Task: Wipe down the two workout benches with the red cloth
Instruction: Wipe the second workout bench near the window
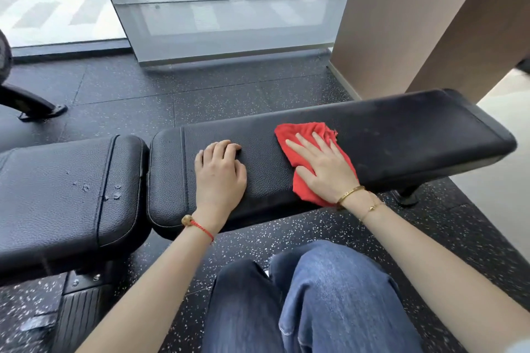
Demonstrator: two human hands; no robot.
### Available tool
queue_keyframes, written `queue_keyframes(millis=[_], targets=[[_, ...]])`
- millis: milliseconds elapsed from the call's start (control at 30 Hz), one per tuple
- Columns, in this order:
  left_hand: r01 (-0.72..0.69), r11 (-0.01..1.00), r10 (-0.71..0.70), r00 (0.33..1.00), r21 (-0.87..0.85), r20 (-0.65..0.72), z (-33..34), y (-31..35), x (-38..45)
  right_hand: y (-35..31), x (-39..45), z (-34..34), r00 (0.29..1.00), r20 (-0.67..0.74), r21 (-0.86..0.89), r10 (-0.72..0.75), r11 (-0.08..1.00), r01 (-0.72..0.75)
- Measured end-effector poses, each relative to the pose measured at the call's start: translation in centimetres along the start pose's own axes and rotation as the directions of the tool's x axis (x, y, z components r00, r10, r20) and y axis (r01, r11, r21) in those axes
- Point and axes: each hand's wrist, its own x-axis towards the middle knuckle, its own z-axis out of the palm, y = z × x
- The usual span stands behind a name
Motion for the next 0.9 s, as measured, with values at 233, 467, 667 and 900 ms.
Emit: queue_keyframes(millis=[233, 467, 667, 900], targets=[[-0.001, 1.000, 0.001, 1.000, -0.015, 0.025, -0.2, 0.1, -0.2, 0.6, 5.1, -0.5, 0.974, 0.041, -0.016, 0.223, 0.975, -0.223], [0.017, 0.999, -0.020, 0.996, 0.039, 0.081, -0.1, 0.8, 0.0, 0.8, 7.5, 0.1, 0.974, 0.044, -0.034, 0.222, 0.975, -0.221], [0.058, 0.998, -0.057, 0.996, -0.017, 0.075, -0.5, 1.1, -0.1, -0.9, 10.6, 0.4, 0.997, 0.062, -0.011, 0.048, 0.999, -0.047], [0.118, 0.992, -0.119, 0.991, -0.034, -0.053, -2.4, -0.5, -0.7, -6.3, 11.3, 0.9, 0.943, 0.104, 0.022, -0.317, 0.948, 0.317]])
